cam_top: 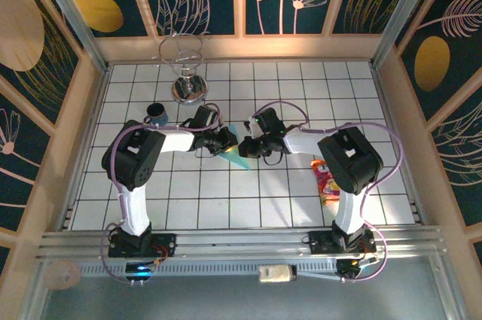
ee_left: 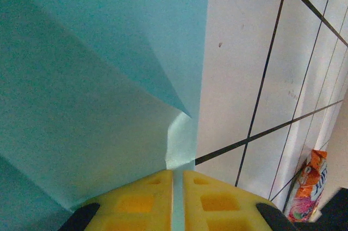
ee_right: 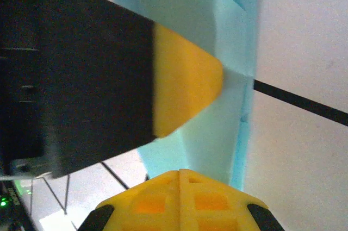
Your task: Fold a paper plane with a square sheet of paper (pick it up from the middle)
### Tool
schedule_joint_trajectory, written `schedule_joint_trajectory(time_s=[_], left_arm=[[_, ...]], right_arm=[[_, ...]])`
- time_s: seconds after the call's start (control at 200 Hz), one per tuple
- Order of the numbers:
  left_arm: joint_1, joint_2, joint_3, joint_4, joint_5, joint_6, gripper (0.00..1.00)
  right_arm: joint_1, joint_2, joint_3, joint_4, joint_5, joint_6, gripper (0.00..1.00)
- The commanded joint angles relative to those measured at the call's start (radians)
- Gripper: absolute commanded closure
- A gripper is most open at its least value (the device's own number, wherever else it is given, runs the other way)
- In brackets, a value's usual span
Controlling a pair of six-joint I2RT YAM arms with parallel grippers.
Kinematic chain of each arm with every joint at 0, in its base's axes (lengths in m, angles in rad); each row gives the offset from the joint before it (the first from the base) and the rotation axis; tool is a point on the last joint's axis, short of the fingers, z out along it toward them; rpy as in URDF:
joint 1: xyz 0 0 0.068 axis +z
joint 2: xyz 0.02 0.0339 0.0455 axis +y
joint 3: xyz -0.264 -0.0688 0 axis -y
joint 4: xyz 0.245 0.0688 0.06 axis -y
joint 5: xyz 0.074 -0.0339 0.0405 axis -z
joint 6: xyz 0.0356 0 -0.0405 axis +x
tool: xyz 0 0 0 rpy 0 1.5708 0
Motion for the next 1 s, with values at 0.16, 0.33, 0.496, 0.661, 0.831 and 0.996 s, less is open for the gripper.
schedule_joint_trajectory(time_s=[0.16,0.33,0.496,0.661,0.831,0.996], left_arm=[[0.013,0.092,-0.031,-0.141,-0.144,0.024,0.86],[0.013,0.104,-0.030,-0.149,-0.165,0.022,0.87],[0.015,0.106,-0.029,-0.165,-0.192,0.022,0.87],[0.015,0.113,-0.030,-0.165,-0.196,0.020,0.87],[0.014,0.114,-0.029,-0.165,-0.194,0.019,0.87],[0.015,0.106,-0.029,-0.162,-0.187,0.023,0.87]], right_arm=[[0.008,0.041,0.010,-0.035,-0.007,-0.025,1.00],[0.009,0.034,-0.017,-0.090,-0.011,-0.073,1.00],[0.009,0.003,-0.041,-0.153,-0.009,-0.123,1.00],[0.018,-0.032,-0.073,-0.212,-0.007,-0.155,1.00],[0.028,-0.074,-0.131,-0.243,-0.018,-0.156,1.00],[0.024,-0.137,-0.190,-0.248,0.001,-0.135,1.00]])
